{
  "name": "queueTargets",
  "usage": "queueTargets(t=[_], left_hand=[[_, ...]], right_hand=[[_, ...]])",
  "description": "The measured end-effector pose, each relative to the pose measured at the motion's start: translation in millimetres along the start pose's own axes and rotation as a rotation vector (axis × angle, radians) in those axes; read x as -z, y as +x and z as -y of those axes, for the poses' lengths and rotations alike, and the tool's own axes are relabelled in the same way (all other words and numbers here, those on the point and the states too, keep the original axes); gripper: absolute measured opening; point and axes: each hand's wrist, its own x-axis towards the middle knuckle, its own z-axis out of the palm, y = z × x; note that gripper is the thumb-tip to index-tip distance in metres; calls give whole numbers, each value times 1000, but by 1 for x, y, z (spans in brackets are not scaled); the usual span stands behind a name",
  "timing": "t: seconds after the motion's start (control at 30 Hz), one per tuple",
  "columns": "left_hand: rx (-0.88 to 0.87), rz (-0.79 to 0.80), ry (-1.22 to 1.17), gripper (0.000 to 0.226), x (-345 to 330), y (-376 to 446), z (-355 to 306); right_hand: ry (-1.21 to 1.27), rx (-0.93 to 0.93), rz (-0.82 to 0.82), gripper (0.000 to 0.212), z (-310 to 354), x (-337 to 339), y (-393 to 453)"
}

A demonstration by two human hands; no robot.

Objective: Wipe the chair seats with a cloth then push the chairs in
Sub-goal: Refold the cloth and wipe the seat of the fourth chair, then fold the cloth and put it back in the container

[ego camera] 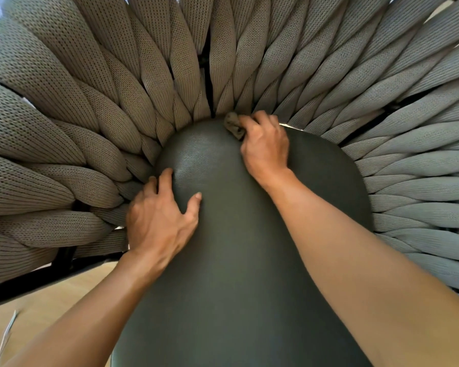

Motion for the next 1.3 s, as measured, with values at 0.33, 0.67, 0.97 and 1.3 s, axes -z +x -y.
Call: queueTargets(t=[0.33, 0.67, 0.97, 1.3], left_hand=[[-61, 64, 210, 97, -8, -10, -1], [-54, 70, 190, 93, -19, -17, -1], [-106, 60, 3, 74, -8, -64, -15], [42, 423, -438, 51, 36, -156, -18]], right_hand=[[-129, -249, 114, 37, -98, 45, -29], [-23, -428, 83, 36, -116, 67, -46], [474, -742, -16, 23, -90, 109, -122], [1115, -1169, 241, 9, 4, 200, -219]])
